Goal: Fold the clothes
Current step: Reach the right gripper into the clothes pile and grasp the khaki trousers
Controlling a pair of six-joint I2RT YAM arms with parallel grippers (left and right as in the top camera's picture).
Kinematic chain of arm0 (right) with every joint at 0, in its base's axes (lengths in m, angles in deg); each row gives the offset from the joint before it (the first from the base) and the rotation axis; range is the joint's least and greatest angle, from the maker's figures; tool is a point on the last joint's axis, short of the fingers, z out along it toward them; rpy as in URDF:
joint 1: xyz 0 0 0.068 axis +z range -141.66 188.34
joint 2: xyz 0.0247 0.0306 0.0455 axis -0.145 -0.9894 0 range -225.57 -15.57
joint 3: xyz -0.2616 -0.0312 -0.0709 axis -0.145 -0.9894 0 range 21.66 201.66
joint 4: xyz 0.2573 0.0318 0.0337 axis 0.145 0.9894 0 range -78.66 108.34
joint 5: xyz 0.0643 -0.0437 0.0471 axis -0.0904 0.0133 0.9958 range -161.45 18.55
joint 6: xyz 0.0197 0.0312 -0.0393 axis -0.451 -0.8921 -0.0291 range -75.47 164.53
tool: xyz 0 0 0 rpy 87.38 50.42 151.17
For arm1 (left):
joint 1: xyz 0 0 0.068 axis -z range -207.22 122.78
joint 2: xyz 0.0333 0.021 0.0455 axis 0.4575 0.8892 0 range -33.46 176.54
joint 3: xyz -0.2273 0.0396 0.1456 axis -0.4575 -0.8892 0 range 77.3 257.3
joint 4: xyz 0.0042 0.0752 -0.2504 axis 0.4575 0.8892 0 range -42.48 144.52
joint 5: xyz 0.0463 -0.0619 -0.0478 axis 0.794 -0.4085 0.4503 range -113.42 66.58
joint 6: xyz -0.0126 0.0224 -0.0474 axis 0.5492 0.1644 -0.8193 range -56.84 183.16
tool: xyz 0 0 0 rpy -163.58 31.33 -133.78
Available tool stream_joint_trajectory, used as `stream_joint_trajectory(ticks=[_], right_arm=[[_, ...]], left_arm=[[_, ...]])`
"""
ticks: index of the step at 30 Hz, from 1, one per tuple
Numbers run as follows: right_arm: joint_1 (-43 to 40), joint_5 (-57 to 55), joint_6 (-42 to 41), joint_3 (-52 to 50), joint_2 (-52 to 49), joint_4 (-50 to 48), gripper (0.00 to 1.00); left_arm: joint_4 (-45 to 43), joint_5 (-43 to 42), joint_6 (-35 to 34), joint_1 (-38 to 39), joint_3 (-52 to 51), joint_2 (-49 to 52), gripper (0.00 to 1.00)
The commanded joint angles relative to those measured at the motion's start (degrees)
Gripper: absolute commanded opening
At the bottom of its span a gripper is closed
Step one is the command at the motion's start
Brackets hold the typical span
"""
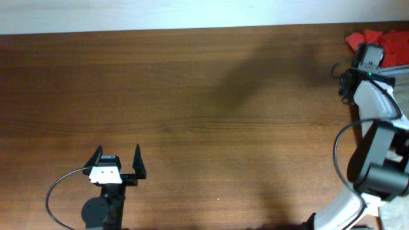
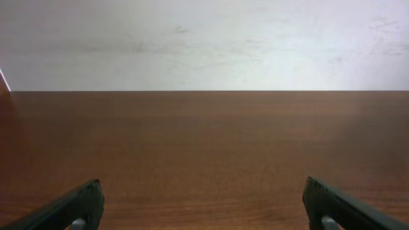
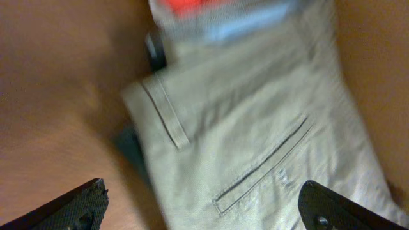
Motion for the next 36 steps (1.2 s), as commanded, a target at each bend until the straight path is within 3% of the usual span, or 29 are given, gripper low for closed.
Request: stream_joint_trajectory(ticks=[1,5,10,16,20,28,30,31,34,36], right_arm=[[-3.3,-4.7,0.9,0.7,-7.2,0.1,0.89],[-3.9,-2.2,0.9,0.7,-8.0,2.1,0.82],[-3.9,4.6,1.9,0.7,-8.0,3.0,0.83],[-4.2,4.4,2.0,0.7,-8.0,3.0,0.83],[-5.6,4.4,2.0,0.7,-8.3,3.0,0.72],[-8.6,8.5,2.0,0.6,-8.8,2.5,0.72],[-8.8,8.2,1.9,0.6,-8.8,2.5,0.56],[-8.8,8.2,1.9,0.6,-8.8,2.5,0.40],[-8.7,8.2,1.5,1.4,-8.6,3.0,0.04],[-8.7,7.8,0.7,2.6,-8.4,4.2,0.04]], left_arm=[[0.1,0.4,-0.1,-0.3,-0.3,-0.3,0.99],[0.1,0.4,-0.1,-0.3,-0.3,-0.3,0.99],[0.1,0.4,-0.1,-0.3,-0.3,-0.3,0.99],[0.1,0.4,-0.1,-0.3,-0.3,-0.3,0.99],[0.1,0.4,-0.1,-0.3,-0.3,-0.3,0.99],[0.1,0.4,-0.1,-0.3,-0.3,-0.3,0.99],[0.1,0.4,-0.1,-0.3,-0.3,-0.3,0.99],[0.1,0.4,-0.1,-0.3,-0.3,-0.3,0.99],[0.1,0.4,-0.1,-0.3,-0.3,-0.3,0.99],[0.1,0.4,-0.1,-0.3,-0.3,-0.3,0.99]])
